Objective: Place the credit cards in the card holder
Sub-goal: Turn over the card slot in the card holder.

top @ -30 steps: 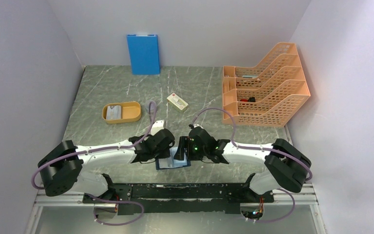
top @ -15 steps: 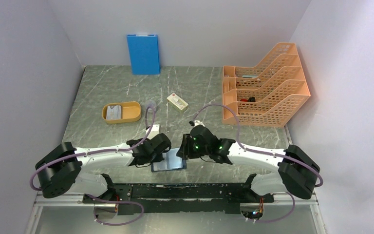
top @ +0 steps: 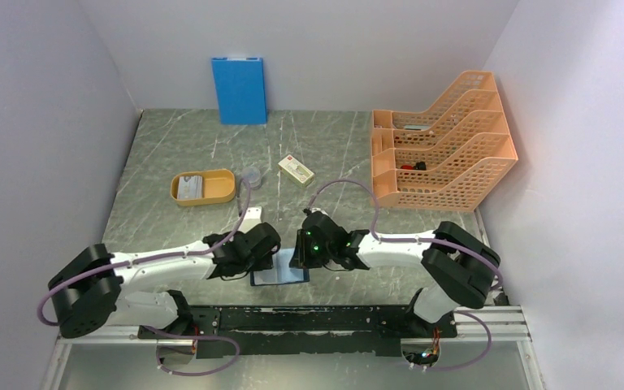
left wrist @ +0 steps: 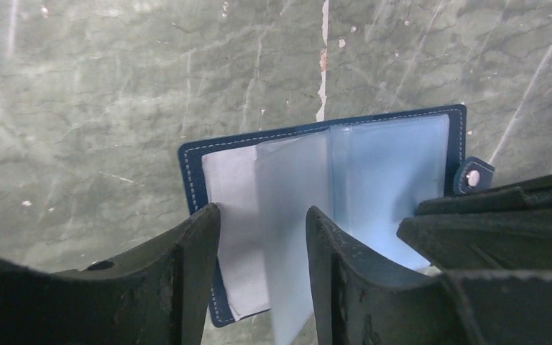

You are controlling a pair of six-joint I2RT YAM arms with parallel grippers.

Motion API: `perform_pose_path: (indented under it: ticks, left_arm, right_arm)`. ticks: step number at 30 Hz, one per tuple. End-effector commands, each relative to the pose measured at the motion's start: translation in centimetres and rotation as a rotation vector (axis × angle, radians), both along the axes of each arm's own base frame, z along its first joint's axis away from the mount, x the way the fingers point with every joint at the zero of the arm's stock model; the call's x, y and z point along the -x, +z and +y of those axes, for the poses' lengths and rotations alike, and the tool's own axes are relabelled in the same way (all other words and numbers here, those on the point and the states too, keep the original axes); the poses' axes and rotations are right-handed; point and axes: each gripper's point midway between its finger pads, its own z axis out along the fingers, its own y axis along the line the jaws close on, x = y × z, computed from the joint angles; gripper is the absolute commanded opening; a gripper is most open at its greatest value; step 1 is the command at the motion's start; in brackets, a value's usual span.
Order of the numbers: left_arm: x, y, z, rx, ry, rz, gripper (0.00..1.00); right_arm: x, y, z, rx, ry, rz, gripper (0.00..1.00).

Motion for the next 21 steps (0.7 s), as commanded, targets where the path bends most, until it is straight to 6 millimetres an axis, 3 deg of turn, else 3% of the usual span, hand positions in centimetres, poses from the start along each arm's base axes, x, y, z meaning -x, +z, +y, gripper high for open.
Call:
perform_pose_path:
  ticks: [1, 6, 12, 14, 17, 21]
  left_arm:
    - [-0.3, 2.6, 1.3, 0.006, 0.030, -0.049, 0.53]
    - [-0.1, 7.0, 0.2, 0.151, 0.005, -0.101, 0.53]
    - [0.5, 10.8, -4.2, 0.371, -0.124, -0.121, 0.49]
    - [0.6, 10.6, -5.3, 0.394, -0.156, -0.109, 0.45]
    - [0.5, 8.8, -5.8, 0.366, -0.158, -0.070, 0.39]
    - [0.6, 4.7, -4.1, 0.239, -0.089, -0.006, 0.29]
  right_arm:
    - [0.1, -0.8, -0.1, 0.003, -0.018, 0.012, 0.26]
    - [-0.1, -0.8, 0.1, 0.013, -0.015, 0.010, 0.26]
    - [-0.2, -1.1, 0.3, 0.018, -0.015, 0.016, 0.26]
    - [-0.2, -1.0, 0.4, 0.017, -0.016, 0.015, 0.26]
    - [-0.2, -1.0, 0.2, 0.022, -0.020, 0.015, 0.26]
    - [-0.2, -1.1, -0.3, 0.031, -0.032, 0.012, 0.26]
